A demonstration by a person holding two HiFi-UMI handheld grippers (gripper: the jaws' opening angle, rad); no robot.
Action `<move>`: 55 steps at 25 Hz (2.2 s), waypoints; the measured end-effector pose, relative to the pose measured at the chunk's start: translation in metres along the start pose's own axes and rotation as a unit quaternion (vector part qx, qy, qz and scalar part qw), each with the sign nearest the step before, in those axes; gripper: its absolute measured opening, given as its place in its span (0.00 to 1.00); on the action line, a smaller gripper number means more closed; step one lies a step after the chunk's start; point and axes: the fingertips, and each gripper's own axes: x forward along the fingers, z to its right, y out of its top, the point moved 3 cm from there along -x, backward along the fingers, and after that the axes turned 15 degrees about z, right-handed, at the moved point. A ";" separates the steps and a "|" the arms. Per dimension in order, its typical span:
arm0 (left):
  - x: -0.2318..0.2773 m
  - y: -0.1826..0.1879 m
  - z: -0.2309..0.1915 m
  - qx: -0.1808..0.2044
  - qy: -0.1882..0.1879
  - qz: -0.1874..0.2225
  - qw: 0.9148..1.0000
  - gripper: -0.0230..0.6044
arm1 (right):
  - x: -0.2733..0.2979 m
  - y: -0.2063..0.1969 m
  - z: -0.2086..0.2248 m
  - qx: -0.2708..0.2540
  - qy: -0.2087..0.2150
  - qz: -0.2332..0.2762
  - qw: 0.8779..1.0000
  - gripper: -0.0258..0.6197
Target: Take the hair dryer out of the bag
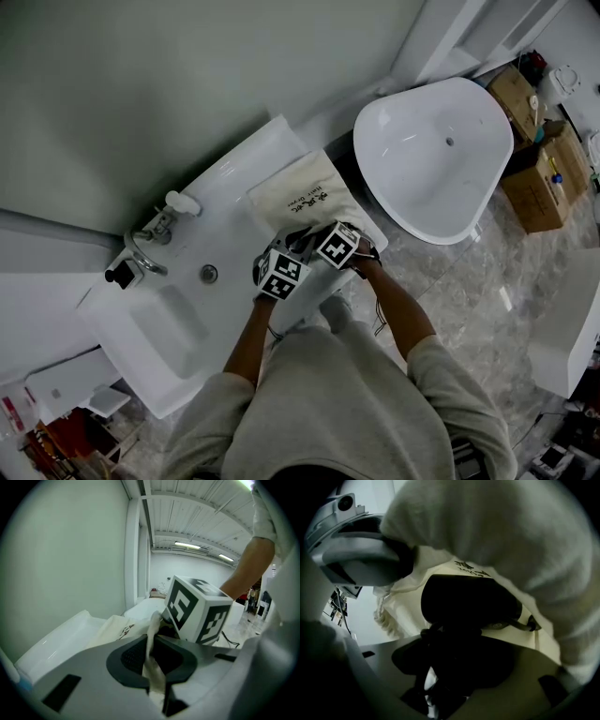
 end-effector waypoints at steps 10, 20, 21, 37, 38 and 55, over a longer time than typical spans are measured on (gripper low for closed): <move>-0.001 -0.004 -0.004 0.005 0.017 -0.009 1.000 0.09 | -0.019 -0.001 -0.010 0.000 0.027 0.027 0.999 0.43; -0.002 0.005 -0.008 -0.007 0.034 0.005 0.999 0.09 | -0.041 -0.016 -0.016 -0.025 0.031 0.027 0.999 0.42; -0.002 0.004 -0.010 -0.010 0.035 0.005 0.999 0.09 | -0.043 -0.017 -0.018 -0.026 0.031 0.031 0.999 0.42; 0.000 0.000 -0.010 -0.013 0.037 0.000 0.999 0.09 | -0.086 -0.025 -0.054 -0.005 0.036 0.142 0.989 0.42; 0.000 0.000 -0.011 -0.013 0.037 0.001 0.999 0.09 | -0.088 -0.025 -0.057 -0.003 0.037 0.152 0.988 0.42; -0.001 -0.002 -0.010 -0.034 0.044 -0.003 0.998 0.09 | -0.152 0.003 -0.087 0.031 0.010 0.293 0.956 0.42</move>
